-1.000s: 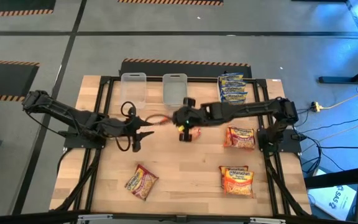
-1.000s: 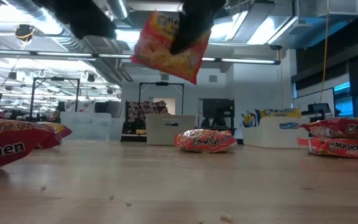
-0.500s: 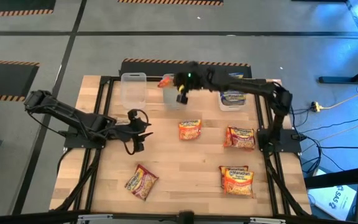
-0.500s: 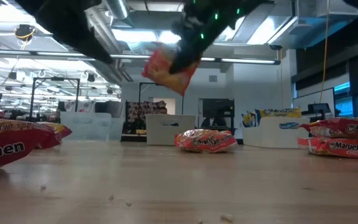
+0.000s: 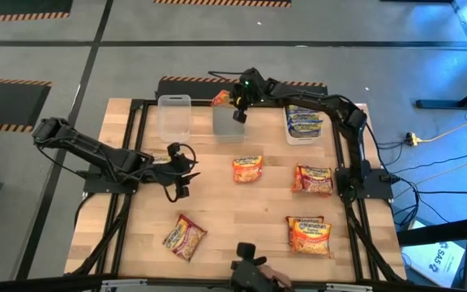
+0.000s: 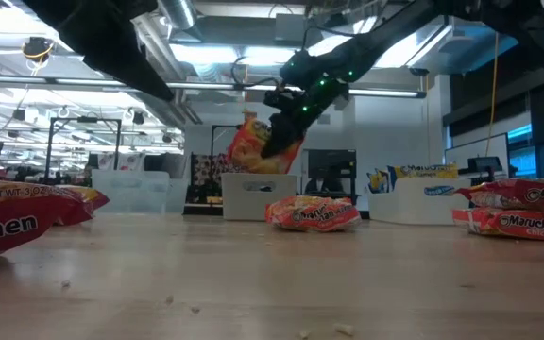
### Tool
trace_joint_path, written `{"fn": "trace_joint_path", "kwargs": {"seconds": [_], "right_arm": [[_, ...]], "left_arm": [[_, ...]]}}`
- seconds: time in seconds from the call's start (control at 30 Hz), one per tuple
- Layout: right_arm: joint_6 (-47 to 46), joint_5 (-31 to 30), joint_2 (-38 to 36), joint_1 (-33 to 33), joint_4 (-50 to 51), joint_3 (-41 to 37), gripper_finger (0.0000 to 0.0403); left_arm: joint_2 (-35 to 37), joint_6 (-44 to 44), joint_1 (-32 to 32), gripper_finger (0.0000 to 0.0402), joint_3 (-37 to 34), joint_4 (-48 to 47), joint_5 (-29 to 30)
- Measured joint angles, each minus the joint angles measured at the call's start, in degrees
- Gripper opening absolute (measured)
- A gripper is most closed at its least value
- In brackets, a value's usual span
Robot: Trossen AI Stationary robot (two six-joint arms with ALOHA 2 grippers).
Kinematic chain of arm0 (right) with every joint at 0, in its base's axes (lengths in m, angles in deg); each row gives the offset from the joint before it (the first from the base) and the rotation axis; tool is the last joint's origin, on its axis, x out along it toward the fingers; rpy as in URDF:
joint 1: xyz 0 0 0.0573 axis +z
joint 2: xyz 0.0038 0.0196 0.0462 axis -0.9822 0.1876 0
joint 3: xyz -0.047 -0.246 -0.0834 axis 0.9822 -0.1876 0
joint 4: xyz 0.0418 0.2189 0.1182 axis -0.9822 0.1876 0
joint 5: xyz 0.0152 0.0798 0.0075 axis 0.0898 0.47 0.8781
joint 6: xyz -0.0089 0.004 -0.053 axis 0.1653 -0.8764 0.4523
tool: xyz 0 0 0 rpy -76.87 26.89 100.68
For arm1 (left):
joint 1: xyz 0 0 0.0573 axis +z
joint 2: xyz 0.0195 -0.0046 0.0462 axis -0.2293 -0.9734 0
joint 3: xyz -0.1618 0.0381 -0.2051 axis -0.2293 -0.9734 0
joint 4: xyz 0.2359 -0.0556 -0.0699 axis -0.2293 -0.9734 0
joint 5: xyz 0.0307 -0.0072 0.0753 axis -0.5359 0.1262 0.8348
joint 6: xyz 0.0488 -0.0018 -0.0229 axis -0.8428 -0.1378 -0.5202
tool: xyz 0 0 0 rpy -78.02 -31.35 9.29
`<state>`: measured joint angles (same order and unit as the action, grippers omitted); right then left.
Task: Sort Maruchan noodles
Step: Put the orange noodle pack into the gray bin
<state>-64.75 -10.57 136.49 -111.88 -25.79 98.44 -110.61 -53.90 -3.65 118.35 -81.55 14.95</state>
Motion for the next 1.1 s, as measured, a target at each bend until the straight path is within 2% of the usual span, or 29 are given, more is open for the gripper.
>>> {"fn": "trace_joint_path", "kwargs": {"seconds": [0.6,0.67,0.83,1.0,1.1], "right_arm": [[2.8,-3.4,2.3,-0.3,0.1,1.1,0.0033],[3.2,-4.0,2.2,0.0,0.2,2.5,0.0033],[4.1,-7.0,2.9,0.2,8.1,9.6,0.0033],[3.7,-7.5,6.8,-0.1,17.5,17.5,0.0033],[3.9,-8.0,8.7,0.0,19.3,19.7,0.0033]], "left_arm": [[0.0,0.6,0.0,0.0171,0.0,1.3,0.0],[0.0,0.6,0.0,0.0171,0.0,1.2,0.0],[0.0,-0.2,0.0,0.0171,0.0,1.4,0.5],[0.0,-0.4,0.0,0.0171,0.0,1.5,1.4],[0.0,-0.4,0.0,0.0171,0.0,1.6,1.4]]}}
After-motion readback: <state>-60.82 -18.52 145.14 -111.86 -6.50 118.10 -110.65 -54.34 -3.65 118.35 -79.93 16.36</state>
